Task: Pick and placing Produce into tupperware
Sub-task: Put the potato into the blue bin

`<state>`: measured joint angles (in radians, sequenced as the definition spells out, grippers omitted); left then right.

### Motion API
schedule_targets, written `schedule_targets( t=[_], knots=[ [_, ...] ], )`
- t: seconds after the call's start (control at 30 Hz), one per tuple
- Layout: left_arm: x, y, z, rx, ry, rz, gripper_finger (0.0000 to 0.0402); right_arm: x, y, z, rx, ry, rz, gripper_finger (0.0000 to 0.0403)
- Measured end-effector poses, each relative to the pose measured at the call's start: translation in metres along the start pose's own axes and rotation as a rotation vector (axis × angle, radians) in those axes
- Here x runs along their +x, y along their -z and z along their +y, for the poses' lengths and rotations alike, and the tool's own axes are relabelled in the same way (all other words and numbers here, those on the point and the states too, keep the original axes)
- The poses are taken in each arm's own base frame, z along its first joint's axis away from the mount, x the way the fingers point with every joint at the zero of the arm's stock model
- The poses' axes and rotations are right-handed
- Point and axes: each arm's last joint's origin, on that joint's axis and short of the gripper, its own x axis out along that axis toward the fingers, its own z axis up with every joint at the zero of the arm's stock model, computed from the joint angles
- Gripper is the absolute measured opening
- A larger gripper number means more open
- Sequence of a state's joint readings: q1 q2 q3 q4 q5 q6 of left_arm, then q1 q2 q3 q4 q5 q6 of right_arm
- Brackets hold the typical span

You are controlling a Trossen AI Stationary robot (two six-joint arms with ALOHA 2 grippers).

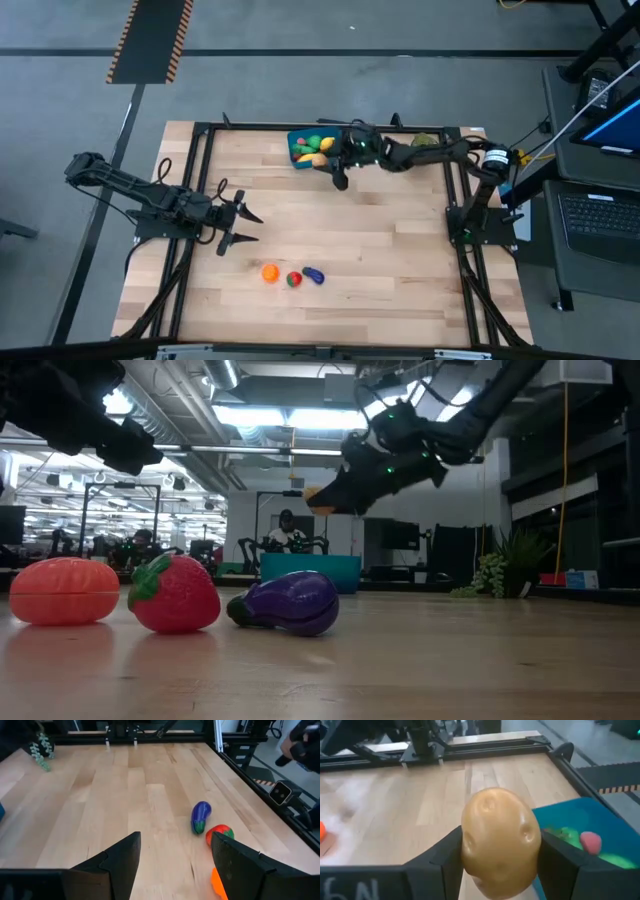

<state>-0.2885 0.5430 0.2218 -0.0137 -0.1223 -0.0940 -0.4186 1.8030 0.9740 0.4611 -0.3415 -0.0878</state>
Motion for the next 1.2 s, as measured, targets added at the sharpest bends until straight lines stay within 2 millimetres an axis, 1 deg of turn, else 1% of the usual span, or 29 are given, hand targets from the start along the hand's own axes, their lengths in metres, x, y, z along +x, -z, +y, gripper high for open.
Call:
schedule_targets(
  t=[0.1, 0.2, 0.27, 0.5, 0.6, 0.83, 1.03, 1.2],
  knots=[
    [0.0, 0.0, 0.0, 0.0, 0.0, 0.001, 0.0234, 0.002, -0.013, -0.012, -0.005, -0.007, 0.041, 0.0198],
    [0.0, 0.0, 0.0, 0.014, -0.001, 0.001, 0.0234, 0.006, -0.02, -0.024, -0.014, 0.002, 0.108, 0.0198],
    [0.0, 0.0, 0.0, 0.036, 0.0, 0.001, 0.0234, 0.011, -0.023, -0.032, -0.016, 0.002, 0.155, 0.0198],
    [0.0, 0.0, 0.001, 0.051, -0.027, 0.0, 0.0234, 0.035, -0.038, -0.065, -0.03, -0.027, 0.227, 0.0198],
    [0.0, 0.0, 0.001, 0.052, -0.029, -0.001, 0.0234, 0.043, -0.042, -0.082, -0.009, -0.035, 0.25, 0.0198],
    [0.0, 0.0, 0.002, 0.052, -0.053, -0.002, 0.0234, 0.071, -0.04, -0.114, 0.03, -0.061, 0.318, 0.0198],
    [0.0, 0.0, 0.002, 0.052, -0.053, -0.002, 0.0234, 0.094, -0.041, -0.128, 0.033, -0.094, 0.392, 0.0198],
    [0.0, 0.0, 0.002, 0.052, -0.053, 0.0, 0.0234, 0.106, -0.039, -0.13, 0.077, -0.121, 0.476, 0.0198]
  ],
)
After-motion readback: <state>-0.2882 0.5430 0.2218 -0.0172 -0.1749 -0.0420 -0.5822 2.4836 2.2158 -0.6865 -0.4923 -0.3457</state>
